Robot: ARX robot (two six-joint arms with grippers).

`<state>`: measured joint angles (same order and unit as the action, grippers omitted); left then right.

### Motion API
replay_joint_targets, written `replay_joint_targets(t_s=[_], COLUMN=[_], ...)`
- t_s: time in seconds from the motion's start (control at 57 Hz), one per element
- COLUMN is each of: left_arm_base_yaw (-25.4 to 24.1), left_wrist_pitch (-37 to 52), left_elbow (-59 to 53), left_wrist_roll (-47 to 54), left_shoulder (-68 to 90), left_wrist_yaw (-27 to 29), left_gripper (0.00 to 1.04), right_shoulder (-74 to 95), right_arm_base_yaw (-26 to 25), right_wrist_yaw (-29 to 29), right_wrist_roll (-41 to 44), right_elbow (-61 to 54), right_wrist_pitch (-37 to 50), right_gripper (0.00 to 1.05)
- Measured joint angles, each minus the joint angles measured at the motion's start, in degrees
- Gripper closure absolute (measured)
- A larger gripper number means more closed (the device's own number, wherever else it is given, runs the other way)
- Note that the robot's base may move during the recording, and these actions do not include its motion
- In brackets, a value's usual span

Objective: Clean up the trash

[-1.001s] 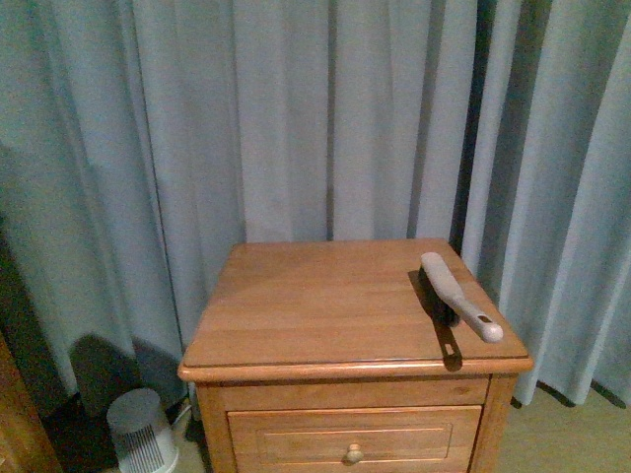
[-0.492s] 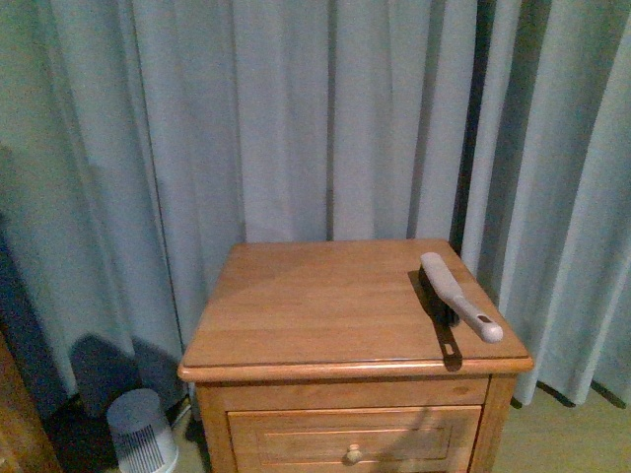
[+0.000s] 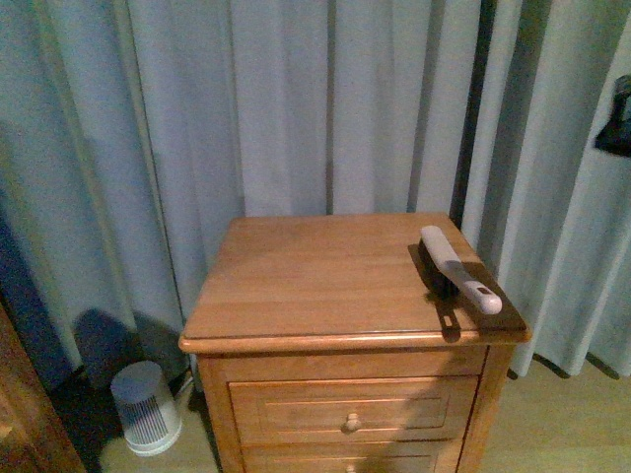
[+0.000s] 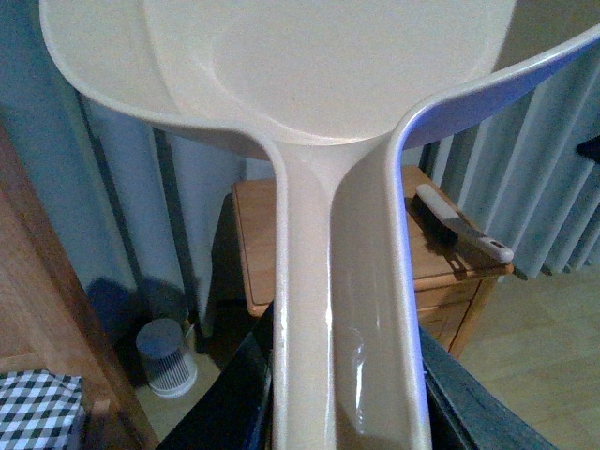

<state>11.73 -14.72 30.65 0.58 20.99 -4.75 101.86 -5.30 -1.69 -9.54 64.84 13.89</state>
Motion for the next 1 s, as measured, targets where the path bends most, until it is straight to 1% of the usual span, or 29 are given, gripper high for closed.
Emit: replay_joint_targets(t_s=[0.123,0.228,0.439,0.808,1.001], left_arm_base_yaw=[0.0,0.0,0.0,0.0,0.0], left_wrist_pitch=[0.0,0.0,0.0,0.0,0.0], left_elbow=[0.0,0.0,0.0,0.0,0.0], left_wrist_roll=[0.0,0.0,0.0,0.0,0.0], left_shoulder=[0.0,0.0,0.0,0.0,0.0], left_wrist_yaw=[0.0,0.0,0.0,0.0,0.0], left_gripper=[0.77,0.77,0.77,0.77,0.77], right_shoulder=[8.3,14.8,26.1,33.9,36.8], right_arm_base_yaw=[4.6,6.4,6.0,7.2,8.5], right_wrist_yaw=[1.0,2.2,3.4,0.1,-0.7], right_wrist_roll=[-0.1,-0.5,-3.7,-6.7,-9.1], right_elbow=[3.9,7.3,15.5,27.0,29.3], right_wrist_pitch=[-0.3,-0.6,-3.6,-7.4,-8.6], right_gripper=[0.07,0.07,0.07,0.07,0.07])
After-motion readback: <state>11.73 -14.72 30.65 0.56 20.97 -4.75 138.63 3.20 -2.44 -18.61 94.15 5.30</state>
